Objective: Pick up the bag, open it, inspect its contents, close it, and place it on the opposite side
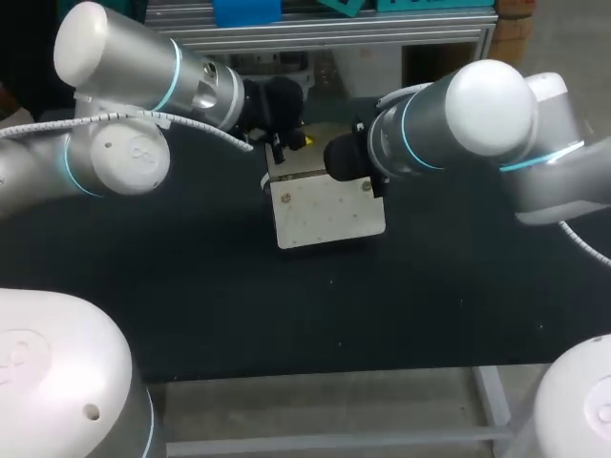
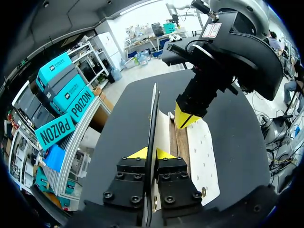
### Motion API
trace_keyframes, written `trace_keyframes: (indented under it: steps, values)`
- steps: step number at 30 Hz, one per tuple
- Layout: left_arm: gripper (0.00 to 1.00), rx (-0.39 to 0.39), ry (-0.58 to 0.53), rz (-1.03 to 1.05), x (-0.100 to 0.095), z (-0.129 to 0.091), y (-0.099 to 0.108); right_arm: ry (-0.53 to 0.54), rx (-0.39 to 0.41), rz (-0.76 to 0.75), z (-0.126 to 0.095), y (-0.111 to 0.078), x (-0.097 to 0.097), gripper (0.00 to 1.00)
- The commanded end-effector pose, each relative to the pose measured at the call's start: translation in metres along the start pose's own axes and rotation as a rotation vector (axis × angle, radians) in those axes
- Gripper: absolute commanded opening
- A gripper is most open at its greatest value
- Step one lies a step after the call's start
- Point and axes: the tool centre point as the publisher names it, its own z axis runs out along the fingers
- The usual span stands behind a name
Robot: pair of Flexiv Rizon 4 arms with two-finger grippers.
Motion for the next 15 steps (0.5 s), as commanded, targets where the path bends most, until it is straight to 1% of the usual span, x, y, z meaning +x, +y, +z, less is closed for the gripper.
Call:
trace_keyframes:
  steps: [1,5,8,13,15]
  values:
    - [0.00,0.012,0.013,-0.002,-0.004,-0.001,0.000,0.003,0.009,0.002,0.009,-0.003,-0.002,0.00]
    - [0.00,0.034,0.017,-0.011,-0.006,-0.001,-0.001,0.025,0.013,0.008,0.019,-0.007,-0.001,0.00]
    - [0.00,0.042,0.013,-0.025,-0.007,-0.001,-0.001,0.045,0.004,0.008,0.024,-0.005,0.005,0.00]
    - [0.00,0.047,0.001,-0.048,-0.010,-0.001,-0.002,0.062,-0.008,-0.001,0.025,0.002,0.016,0.00]
    - [0.00,0.053,-0.006,-0.058,-0.011,-0.001,-0.002,0.069,0.002,-0.010,0.024,0.004,0.019,0.00]
